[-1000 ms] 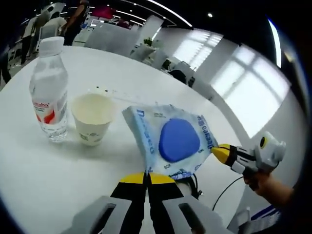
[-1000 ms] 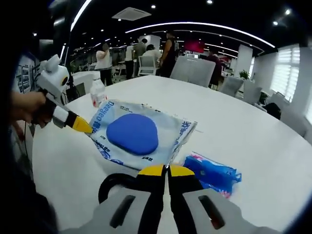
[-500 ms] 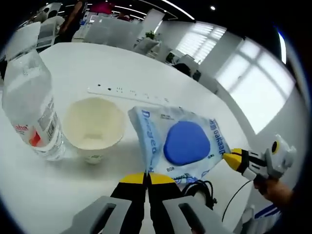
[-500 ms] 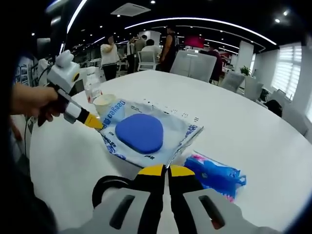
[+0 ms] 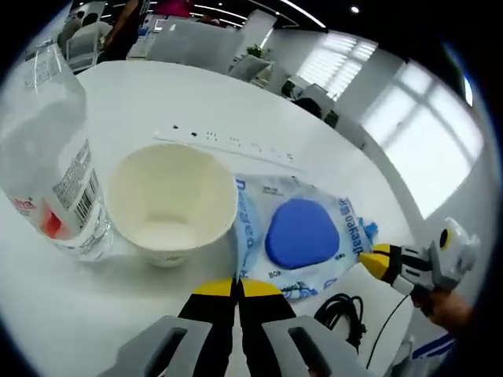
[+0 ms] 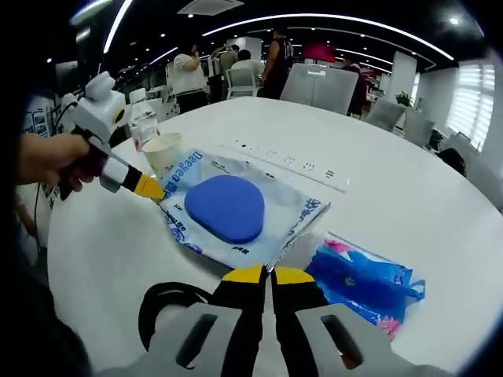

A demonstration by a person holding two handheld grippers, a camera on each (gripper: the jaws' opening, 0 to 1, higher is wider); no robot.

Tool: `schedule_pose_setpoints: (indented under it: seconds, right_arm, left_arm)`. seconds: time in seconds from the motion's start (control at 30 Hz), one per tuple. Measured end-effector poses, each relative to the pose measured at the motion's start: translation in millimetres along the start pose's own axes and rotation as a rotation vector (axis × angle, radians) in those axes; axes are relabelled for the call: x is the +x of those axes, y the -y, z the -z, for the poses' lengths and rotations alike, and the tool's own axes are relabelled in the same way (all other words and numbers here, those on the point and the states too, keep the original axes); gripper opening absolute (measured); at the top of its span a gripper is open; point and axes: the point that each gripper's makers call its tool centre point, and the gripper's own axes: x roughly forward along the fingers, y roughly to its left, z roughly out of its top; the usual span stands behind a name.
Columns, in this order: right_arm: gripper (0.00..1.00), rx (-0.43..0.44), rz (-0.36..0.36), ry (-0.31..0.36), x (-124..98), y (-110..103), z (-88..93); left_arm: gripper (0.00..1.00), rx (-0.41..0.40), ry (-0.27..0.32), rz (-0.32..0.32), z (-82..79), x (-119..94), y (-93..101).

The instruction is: Arrange the tabletop items into an orderly group along one side of the table until the central work area is clear of visible clutter.

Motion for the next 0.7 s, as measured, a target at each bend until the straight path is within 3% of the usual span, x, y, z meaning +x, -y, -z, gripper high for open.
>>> schedule_pose_setpoints:
  seconds: [0.33, 0.5, 0.7]
  right_arm:
    - [0.00, 0.055, -0.011, -0.078, 14.0, 2.4, 15.2]
    - [0.00, 0.051, -0.019, -0.087, 15.2, 1.2, 16.7]
    - [0.00, 0.056, -0.027, -0.099, 17.6, -0.4, 17.1]
  left_arm:
    - [0.00, -0.020, 0.006, -0.018, 1.0, 4.9, -0.8]
    - [0.00, -0.013, 0.032, -0.036, -3.0, 7.5, -5.1]
    - [0.01, -0.023, 0.045, -0.038, 3.2, 1.7, -2.2]
